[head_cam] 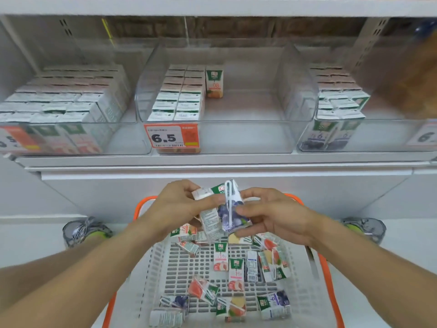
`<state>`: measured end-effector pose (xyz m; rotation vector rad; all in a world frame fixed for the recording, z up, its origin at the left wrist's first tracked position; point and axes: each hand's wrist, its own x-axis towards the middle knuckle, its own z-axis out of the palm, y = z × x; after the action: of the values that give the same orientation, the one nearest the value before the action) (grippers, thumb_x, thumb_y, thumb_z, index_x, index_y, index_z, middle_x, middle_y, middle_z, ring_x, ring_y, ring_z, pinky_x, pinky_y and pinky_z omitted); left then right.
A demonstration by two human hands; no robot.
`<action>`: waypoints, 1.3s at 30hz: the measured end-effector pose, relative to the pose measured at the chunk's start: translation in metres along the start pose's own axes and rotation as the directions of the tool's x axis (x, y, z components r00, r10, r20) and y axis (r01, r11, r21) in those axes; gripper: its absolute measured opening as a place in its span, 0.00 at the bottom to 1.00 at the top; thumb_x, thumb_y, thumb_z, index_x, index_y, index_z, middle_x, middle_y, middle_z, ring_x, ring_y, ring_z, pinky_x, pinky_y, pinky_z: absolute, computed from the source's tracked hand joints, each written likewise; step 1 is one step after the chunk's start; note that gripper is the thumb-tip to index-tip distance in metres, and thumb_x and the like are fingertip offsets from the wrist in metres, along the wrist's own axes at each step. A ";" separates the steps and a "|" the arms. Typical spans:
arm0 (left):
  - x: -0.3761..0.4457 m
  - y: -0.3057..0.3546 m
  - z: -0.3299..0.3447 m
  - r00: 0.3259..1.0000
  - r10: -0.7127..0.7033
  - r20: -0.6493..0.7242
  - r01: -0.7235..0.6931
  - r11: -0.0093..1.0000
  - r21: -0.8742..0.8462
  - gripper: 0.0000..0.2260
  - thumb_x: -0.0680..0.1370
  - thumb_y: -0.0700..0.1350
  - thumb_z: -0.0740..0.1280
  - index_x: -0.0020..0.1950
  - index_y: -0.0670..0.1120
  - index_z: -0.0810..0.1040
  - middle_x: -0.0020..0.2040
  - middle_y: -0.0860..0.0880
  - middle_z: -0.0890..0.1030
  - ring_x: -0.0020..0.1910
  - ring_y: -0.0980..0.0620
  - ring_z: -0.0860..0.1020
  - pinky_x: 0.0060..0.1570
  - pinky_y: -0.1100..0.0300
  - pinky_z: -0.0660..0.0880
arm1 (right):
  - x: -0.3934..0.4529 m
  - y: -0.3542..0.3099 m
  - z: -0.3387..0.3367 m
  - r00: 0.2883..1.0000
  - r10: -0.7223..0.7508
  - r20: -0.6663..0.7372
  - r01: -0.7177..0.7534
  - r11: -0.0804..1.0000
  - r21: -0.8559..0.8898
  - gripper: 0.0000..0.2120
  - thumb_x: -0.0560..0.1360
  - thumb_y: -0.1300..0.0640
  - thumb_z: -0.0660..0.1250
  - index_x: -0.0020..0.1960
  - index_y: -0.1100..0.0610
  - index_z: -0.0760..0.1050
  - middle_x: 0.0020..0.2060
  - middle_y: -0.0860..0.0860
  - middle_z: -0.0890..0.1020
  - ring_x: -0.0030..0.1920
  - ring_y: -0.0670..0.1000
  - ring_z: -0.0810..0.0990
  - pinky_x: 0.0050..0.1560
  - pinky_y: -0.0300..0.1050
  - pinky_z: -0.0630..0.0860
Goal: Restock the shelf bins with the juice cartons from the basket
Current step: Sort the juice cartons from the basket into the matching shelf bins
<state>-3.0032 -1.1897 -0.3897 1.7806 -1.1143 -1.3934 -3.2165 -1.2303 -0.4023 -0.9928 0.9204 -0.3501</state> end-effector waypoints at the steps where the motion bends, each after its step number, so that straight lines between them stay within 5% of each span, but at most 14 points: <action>1: 0.002 0.003 0.006 0.999 0.028 -0.031 -0.028 1.000 -0.004 0.28 0.62 0.58 0.79 0.50 0.39 0.79 0.40 0.43 0.85 0.36 0.50 0.82 0.36 0.56 0.79 | -0.002 -0.005 -0.004 1.000 -0.008 0.002 0.008 0.999 0.033 0.16 0.76 0.65 0.70 0.63 0.64 0.73 0.51 0.64 0.83 0.51 0.63 0.81 0.59 0.61 0.79; 5: 0.007 0.020 0.023 0.995 0.095 -0.007 -0.095 0.986 -0.136 0.23 0.66 0.59 0.76 0.48 0.41 0.84 0.43 0.46 0.86 0.42 0.47 0.83 0.47 0.53 0.78 | -0.014 -0.021 -0.022 0.992 -0.098 0.077 0.086 0.986 0.143 0.17 0.79 0.67 0.63 0.68 0.64 0.72 0.61 0.68 0.80 0.56 0.66 0.80 0.58 0.61 0.79; 9: 0.007 0.042 0.038 0.993 0.085 0.084 -0.054 0.946 -0.319 0.22 0.69 0.53 0.74 0.57 0.41 0.83 0.50 0.39 0.86 0.46 0.42 0.84 0.49 0.50 0.80 | -0.027 -0.021 -0.044 0.964 -0.227 0.140 0.201 0.964 0.174 0.23 0.77 0.66 0.67 0.71 0.63 0.70 0.65 0.71 0.74 0.61 0.66 0.77 0.57 0.61 0.79; 14: 0.004 0.058 0.057 0.980 0.112 0.164 -0.041 0.922 -0.385 0.20 0.70 0.52 0.72 0.55 0.40 0.84 0.49 0.37 0.85 0.43 0.42 0.82 0.52 0.47 0.78 | -0.034 -0.015 -0.055 0.941 -0.292 0.170 0.238 0.930 0.282 0.34 0.70 0.56 0.78 0.73 0.55 0.68 0.59 0.64 0.77 0.56 0.61 0.78 0.52 0.53 0.80; 18: 0.008 0.066 0.068 0.979 0.127 0.157 -0.059 0.924 -0.377 0.23 0.70 0.57 0.72 0.55 0.40 0.82 0.49 0.36 0.85 0.42 0.43 0.82 0.45 0.51 0.76 | -0.038 -0.018 -0.057 0.931 -0.329 0.156 0.242 0.880 0.410 0.28 0.70 0.55 0.77 0.68 0.49 0.74 0.55 0.57 0.80 0.52 0.58 0.77 0.54 0.54 0.71; 20: 0.011 0.068 0.069 0.985 0.114 0.127 -0.053 0.913 -0.405 0.24 0.73 0.59 0.72 0.54 0.39 0.77 0.45 0.34 0.83 0.39 0.41 0.79 0.43 0.50 0.73 | -0.042 -0.027 -0.062 0.930 -0.360 0.077 0.296 0.856 0.423 0.25 0.66 0.53 0.79 0.61 0.53 0.77 0.49 0.55 0.83 0.48 0.56 0.80 0.52 0.54 0.74; 23: 0.017 0.073 0.070 0.980 0.125 0.156 -0.026 0.854 -0.519 0.12 0.79 0.50 0.63 0.55 0.42 0.71 0.42 0.39 0.76 0.37 0.41 0.74 0.37 0.53 0.70 | -0.060 -0.054 -0.083 0.873 -0.463 -0.153 0.486 0.804 0.343 0.32 0.62 0.52 0.81 0.62 0.54 0.73 0.47 0.55 0.83 0.43 0.55 0.82 0.45 0.48 0.79; 27: 0.017 0.079 0.072 0.967 0.208 0.146 -0.094 0.827 -0.555 0.16 0.78 0.43 0.69 0.59 0.35 0.72 0.45 0.37 0.82 0.37 0.43 0.80 0.36 0.54 0.78 | -0.091 -0.096 -0.112 0.601 -0.582 -0.548 0.655 0.751 -0.078 0.24 0.71 0.56 0.75 0.63 0.51 0.70 0.50 0.54 0.84 0.43 0.55 0.83 0.43 0.47 0.76; 30: 0.014 0.083 0.075 0.948 0.301 0.101 -0.207 0.829 -0.519 0.16 0.71 0.45 0.71 0.55 0.38 0.77 0.44 0.42 0.85 0.38 0.46 0.84 0.38 0.56 0.83 | -0.101 -0.117 -0.143 0.234 -0.664 -0.710 0.467 0.718 -0.516 0.28 0.68 0.54 0.80 0.62 0.49 0.69 0.51 0.52 0.84 0.45 0.52 0.85 0.43 0.46 0.80; 32: 0.017 0.083 0.077 0.945 0.321 0.058 -0.254 0.836 -0.487 0.22 0.66 0.47 0.73 0.58 0.41 0.78 0.50 0.43 0.85 0.45 0.45 0.85 0.43 0.55 0.83 | -0.097 -0.125 -0.167 0.122 -0.719 -0.684 0.194 0.693 -0.695 0.32 0.63 0.49 0.83 0.60 0.48 0.69 0.51 0.48 0.83 0.47 0.49 0.84 0.44 0.39 0.80; 34: 0.021 0.080 0.077 0.946 0.323 0.039 -0.268 0.842 -0.468 0.25 0.64 0.49 0.74 0.59 0.41 0.78 0.52 0.43 0.85 0.47 0.45 0.85 0.44 0.54 0.83 | -0.086 -0.133 -0.185 0.143 -0.712 -0.688 0.007 0.695 -0.719 0.34 0.61 0.47 0.84 0.61 0.48 0.70 0.50 0.47 0.82 0.46 0.49 0.82 0.39 0.31 0.75; 39: 0.031 0.076 0.079 0.958 0.287 0.014 -0.254 0.870 -0.424 0.31 0.59 0.54 0.83 0.57 0.44 0.79 0.49 0.44 0.85 0.44 0.43 0.85 0.47 0.48 0.79 | -0.051 -0.140 -0.217 0.313 -0.654 -0.688 -0.185 0.669 -0.720 0.34 0.55 0.48 0.86 0.56 0.47 0.73 0.49 0.50 0.82 0.45 0.53 0.81 0.41 0.47 0.78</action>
<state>-3.0951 -1.2499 -0.3593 1.2245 -0.9687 -1.4083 -3.3991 -1.3946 -0.3080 -1.7357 2.1130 -0.9961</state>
